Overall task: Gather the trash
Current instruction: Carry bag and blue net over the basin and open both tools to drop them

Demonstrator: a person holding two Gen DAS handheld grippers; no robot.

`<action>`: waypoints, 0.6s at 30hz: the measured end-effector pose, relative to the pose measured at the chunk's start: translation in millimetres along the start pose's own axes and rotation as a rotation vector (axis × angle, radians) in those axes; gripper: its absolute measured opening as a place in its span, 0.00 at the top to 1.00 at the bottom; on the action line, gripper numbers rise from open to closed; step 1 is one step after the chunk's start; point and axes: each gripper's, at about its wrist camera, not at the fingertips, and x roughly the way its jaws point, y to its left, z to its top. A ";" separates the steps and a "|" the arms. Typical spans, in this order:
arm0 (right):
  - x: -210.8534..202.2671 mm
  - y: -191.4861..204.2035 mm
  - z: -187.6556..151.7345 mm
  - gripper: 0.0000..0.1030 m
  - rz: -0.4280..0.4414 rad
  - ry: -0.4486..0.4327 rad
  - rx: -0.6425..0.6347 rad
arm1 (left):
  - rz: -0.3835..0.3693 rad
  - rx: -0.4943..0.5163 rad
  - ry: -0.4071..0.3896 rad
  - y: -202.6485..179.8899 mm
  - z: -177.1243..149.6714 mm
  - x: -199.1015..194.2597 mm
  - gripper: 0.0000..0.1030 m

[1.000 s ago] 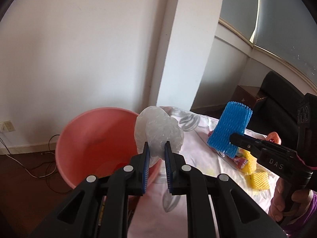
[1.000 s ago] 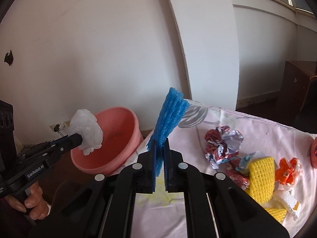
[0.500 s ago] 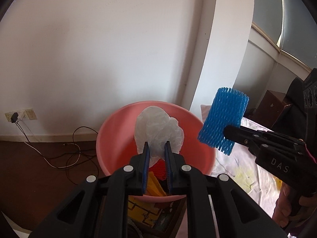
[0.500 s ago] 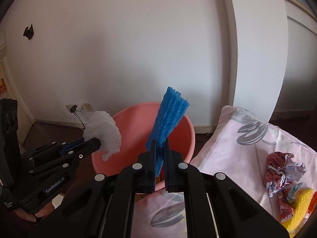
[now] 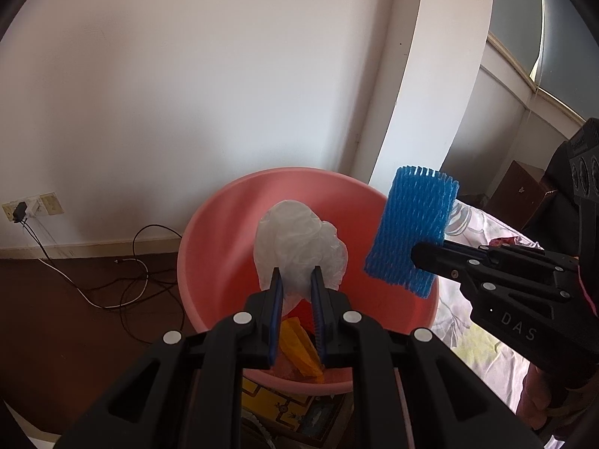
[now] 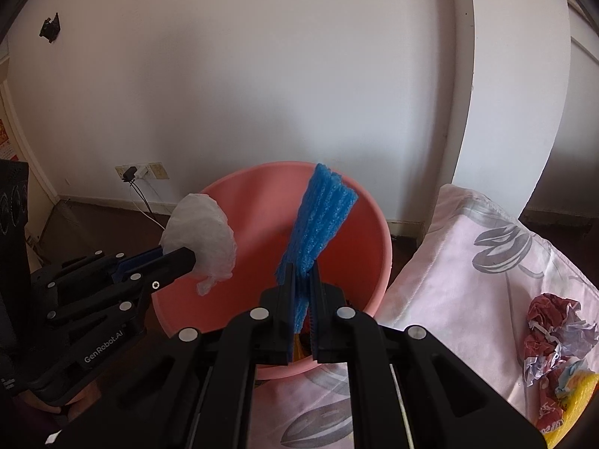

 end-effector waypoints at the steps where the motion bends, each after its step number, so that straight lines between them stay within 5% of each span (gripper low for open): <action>1: 1.7 1.2 -0.1 0.94 -0.002 0.006 -0.006 | 0.001 0.003 0.005 0.1 0.1 2.6 0.87; 18: 40.5 3.2 -0.7 0.94 0.025 0.091 -0.065 | -0.040 -0.004 0.040 12.7 -0.4 39.2 0.86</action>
